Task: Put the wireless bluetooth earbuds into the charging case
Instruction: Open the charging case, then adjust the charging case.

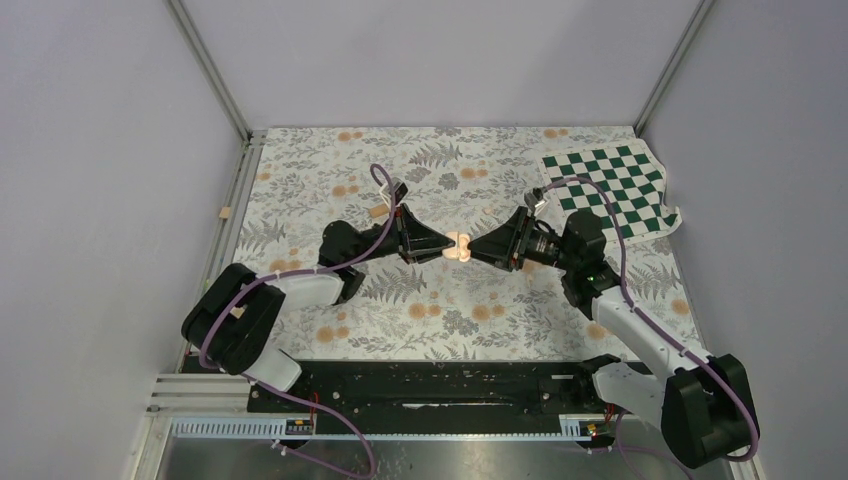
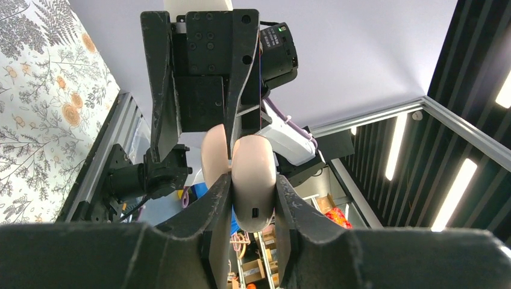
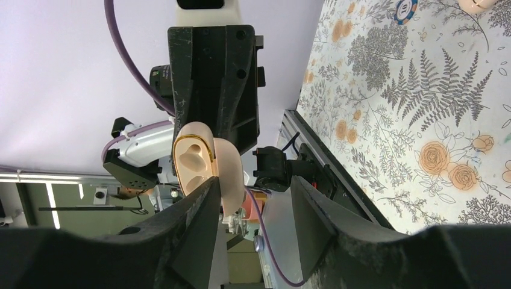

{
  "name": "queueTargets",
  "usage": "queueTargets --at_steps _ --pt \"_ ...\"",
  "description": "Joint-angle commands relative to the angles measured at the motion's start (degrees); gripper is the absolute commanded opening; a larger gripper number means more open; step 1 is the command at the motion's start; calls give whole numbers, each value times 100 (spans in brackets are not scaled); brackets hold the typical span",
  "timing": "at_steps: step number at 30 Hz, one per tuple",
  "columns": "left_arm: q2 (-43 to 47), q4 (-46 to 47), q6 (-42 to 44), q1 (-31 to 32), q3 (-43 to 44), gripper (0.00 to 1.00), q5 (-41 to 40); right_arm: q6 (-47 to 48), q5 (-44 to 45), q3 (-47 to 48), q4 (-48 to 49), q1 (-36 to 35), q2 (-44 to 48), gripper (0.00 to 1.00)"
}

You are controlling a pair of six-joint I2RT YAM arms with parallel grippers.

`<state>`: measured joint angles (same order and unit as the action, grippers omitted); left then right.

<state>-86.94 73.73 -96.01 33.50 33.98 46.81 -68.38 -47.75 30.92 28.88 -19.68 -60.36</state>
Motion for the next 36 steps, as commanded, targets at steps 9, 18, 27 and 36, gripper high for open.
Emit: queueTargets --at_steps 9,18,27,36 --pt "219 468 78 10 112 0 16 408 169 180 -594 50 243 71" --pt "505 -489 686 -273 -205 0 157 2723 1635 1623 -4266 168 1174 95" --pt "1035 -2070 1763 -397 311 0 905 4108 4280 1748 -6389 184 1216 77" --pt "1442 -3374 2783 -406 911 0 1372 4023 5235 1265 -6358 184 163 55"
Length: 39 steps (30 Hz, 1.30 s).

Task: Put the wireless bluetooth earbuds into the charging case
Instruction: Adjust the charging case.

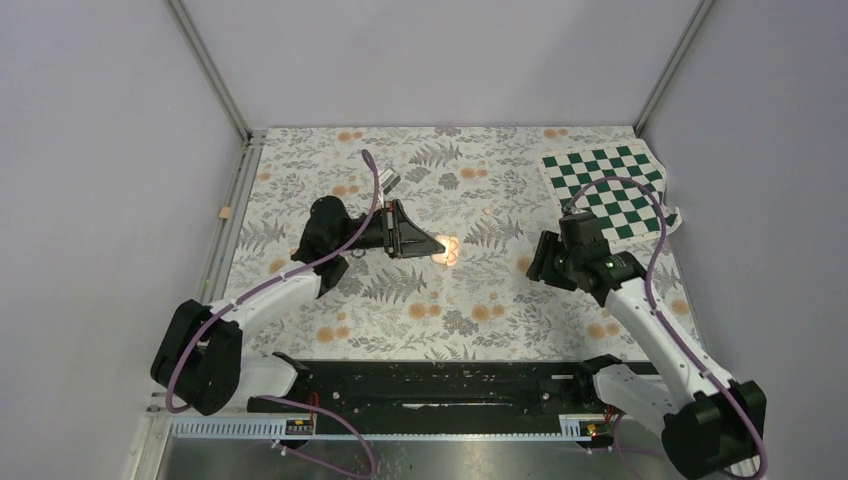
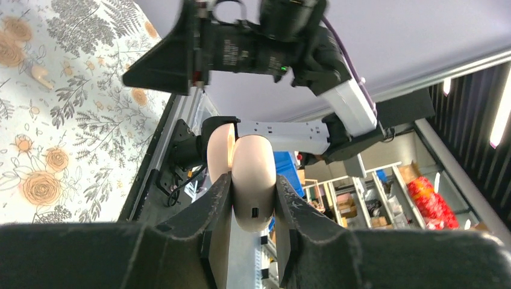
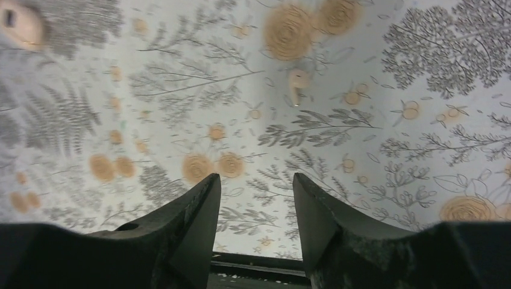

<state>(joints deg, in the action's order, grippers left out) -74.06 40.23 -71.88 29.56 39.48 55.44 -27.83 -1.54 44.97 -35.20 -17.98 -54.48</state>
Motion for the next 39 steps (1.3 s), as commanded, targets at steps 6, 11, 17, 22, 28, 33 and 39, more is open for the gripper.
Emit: queueTargets --at_steps 6,11,17,22,28,33,39 --pt "-255 2435 -1198 -21 328 0 761 -527 595 -115 587 91 -1479 45" --pt "-689 4298 -2353 20 154 0 107 -962 627 -190 1117 225 -2051 42" --pt "-658 4203 -2216 20 124 0 1 -1084 745 -161 1329 279 -2450 45" --pt "-774 4234 -2244 23 147 0 159 -1015 791 -78 1465 359 -2844 50" --pt "-862 4235 -2243 23 202 0 226 -933 694 97 1591 389 -3298 48" --pt "-929 4239 -2232 23 292 0 252 -932 675 191 1570 400 -3369 44" --pt "-1019 4238 -2243 26 341 0 253 -848 668 178 1516 396 -3333 39"
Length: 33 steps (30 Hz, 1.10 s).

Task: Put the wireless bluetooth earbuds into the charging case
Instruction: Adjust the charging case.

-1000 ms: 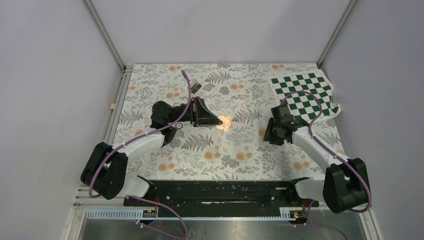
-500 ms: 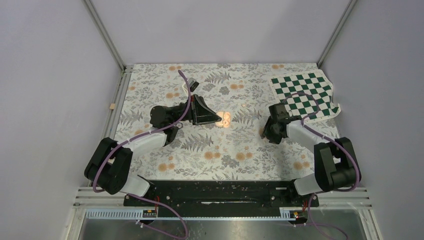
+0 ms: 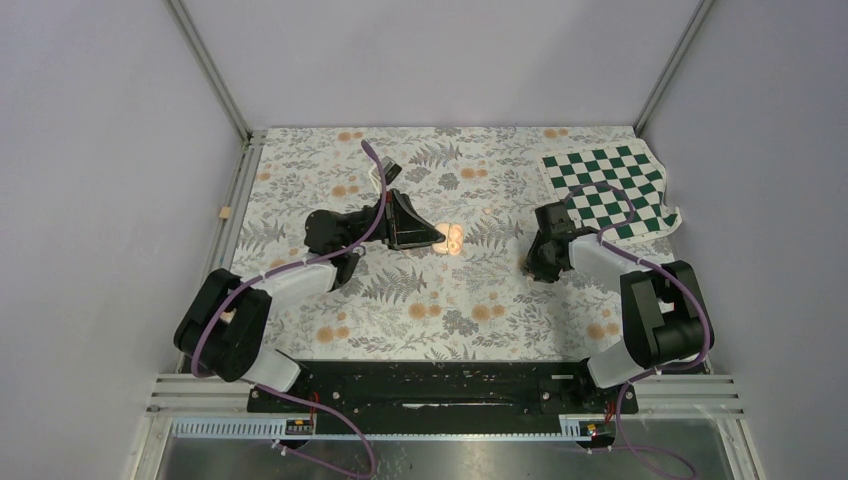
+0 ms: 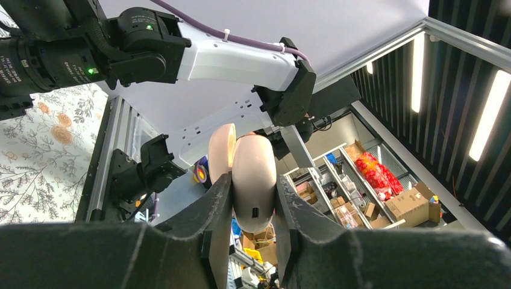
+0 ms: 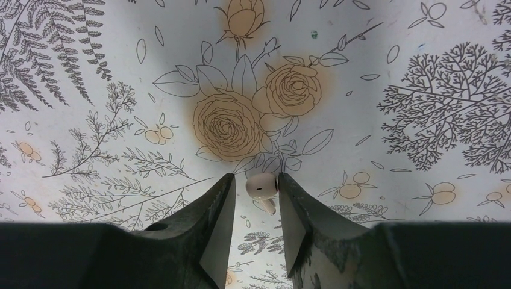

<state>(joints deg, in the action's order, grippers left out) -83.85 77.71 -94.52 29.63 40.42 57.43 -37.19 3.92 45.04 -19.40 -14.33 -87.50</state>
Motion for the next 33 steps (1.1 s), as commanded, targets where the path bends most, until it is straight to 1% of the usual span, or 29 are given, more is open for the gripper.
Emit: queueTargets --at_steps 1,4,6,11,15,22,26,33 --pt "-33 489 21 16 259 0 54 98 139 169 -86 35 -9 39" --pt "-28 490 23 17 256 0 47 106 139 135 -103 33 75 32" --pt "-31 492 21 17 242 0 36 95 118 135 -120 35 127 31" --pt "-18 498 35 15 188 0 27 111 52 213 -191 35 226 34" --pt "4 499 46 15 151 0 5 128 -60 204 -202 35 188 41" --pt "-30 490 48 17 132 0 18 177 -64 139 -275 35 213 46" --pt "-44 486 53 13 120 0 30 184 -76 142 -291 35 187 46" --pt "-49 497 74 16 88 0 40 181 -187 135 -268 24 72 42"
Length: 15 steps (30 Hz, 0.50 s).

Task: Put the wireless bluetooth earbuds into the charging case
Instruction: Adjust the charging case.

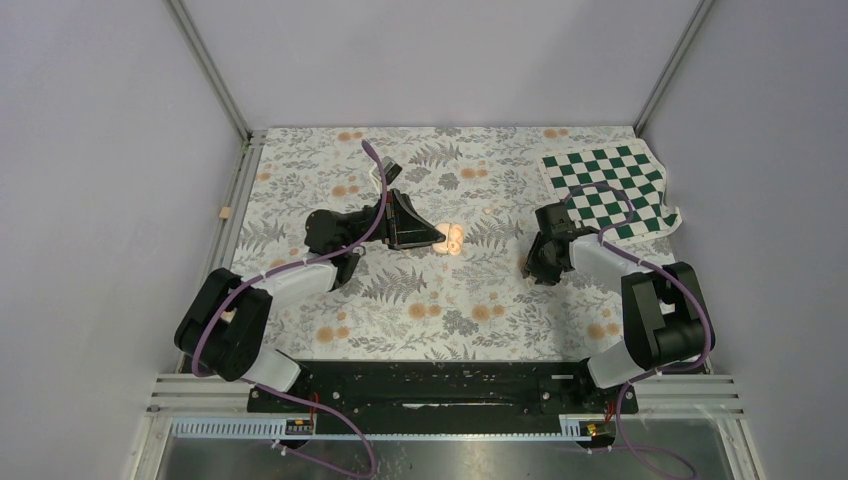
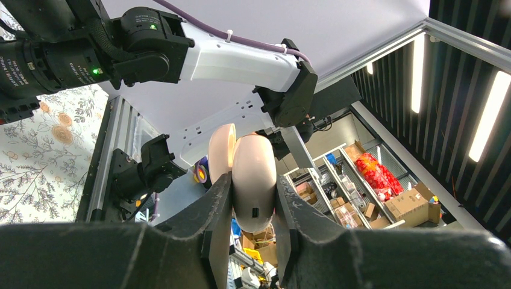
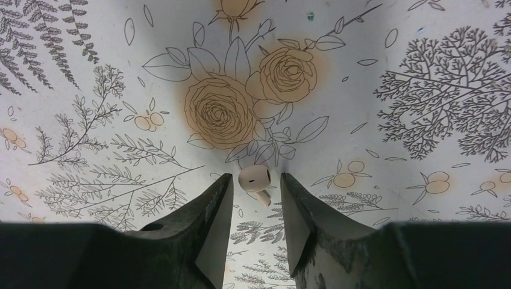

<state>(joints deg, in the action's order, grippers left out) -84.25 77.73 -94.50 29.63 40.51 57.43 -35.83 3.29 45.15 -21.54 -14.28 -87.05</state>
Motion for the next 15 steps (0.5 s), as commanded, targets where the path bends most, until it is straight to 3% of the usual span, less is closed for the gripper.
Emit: queueTargets --at_steps 1,15 --pt "-12 498 68 17 86 0 41 49 -131 126 -47 22 9 41" --pt "-55 497 98 13 80 0 88 146 -59 310 -139 13 13 32"
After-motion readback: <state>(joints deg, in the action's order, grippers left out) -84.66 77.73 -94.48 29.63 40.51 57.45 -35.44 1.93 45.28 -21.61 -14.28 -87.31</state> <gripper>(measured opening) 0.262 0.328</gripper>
